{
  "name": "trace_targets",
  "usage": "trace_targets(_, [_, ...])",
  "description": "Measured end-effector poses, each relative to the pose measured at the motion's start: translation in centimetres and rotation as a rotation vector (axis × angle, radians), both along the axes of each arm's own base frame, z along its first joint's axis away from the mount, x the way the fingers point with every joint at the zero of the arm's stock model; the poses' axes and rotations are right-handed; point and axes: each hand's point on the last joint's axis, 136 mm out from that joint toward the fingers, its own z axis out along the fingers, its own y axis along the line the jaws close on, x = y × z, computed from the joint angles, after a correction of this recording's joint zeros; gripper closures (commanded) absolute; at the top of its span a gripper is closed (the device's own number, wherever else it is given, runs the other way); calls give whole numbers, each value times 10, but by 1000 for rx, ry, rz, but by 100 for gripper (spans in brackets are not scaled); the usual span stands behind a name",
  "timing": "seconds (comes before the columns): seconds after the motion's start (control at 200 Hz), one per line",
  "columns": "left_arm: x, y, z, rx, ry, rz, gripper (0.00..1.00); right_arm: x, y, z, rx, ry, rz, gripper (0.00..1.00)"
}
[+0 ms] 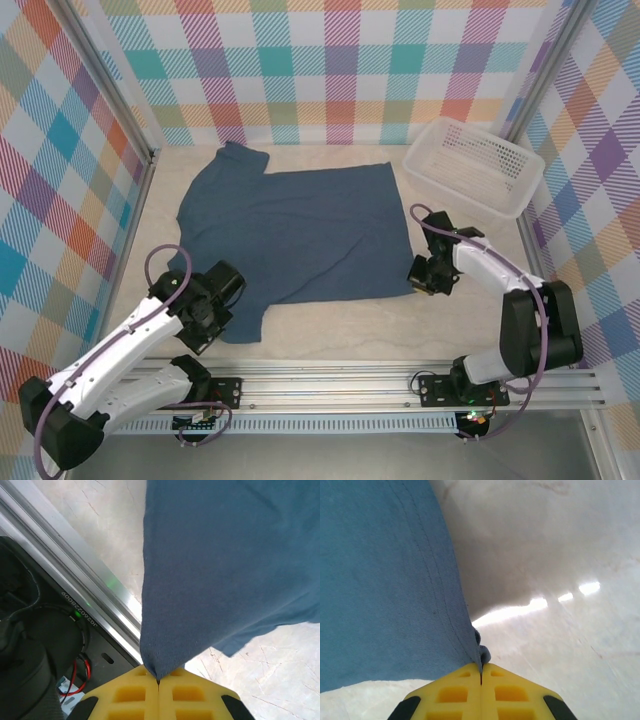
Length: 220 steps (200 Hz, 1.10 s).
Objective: Fold and stack the t-shirts
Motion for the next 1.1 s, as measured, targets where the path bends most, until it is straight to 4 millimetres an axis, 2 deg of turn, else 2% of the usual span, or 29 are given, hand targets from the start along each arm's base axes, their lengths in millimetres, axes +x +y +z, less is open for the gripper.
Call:
trace_targets(0.175, [11,-2,2,23,-43,-17,100,-10,0,5,13,2,1,100])
trace_targets(0.275, [30,-9,-2,20,-71,-23,100,-11,3,-1,24,33,2,100])
trace_targets(0.34, [50,-13,-6,6,-93,-9,100,-7,5,-4,35,55,-2,100])
trace_targets(0.475, [94,-18,-6,-21,-118,-17,100,12,10,-4,54,63,-13,100])
trace_targets(0.59, [138,-23,6,-42,-171,-66,100,34,13,5,69,32,-20,100])
trace_targets(0.7, [171,-16,21,-36,-221,-106,100,53,15,12,79,4,-31,100])
trace_targets(0.905, [213,0,32,-1,-257,-164,100,77,11,13,75,-6,-54,100])
trace_targets(1.1, [239,8,30,32,-256,-216,100,93,6,10,61,-7,-70,100])
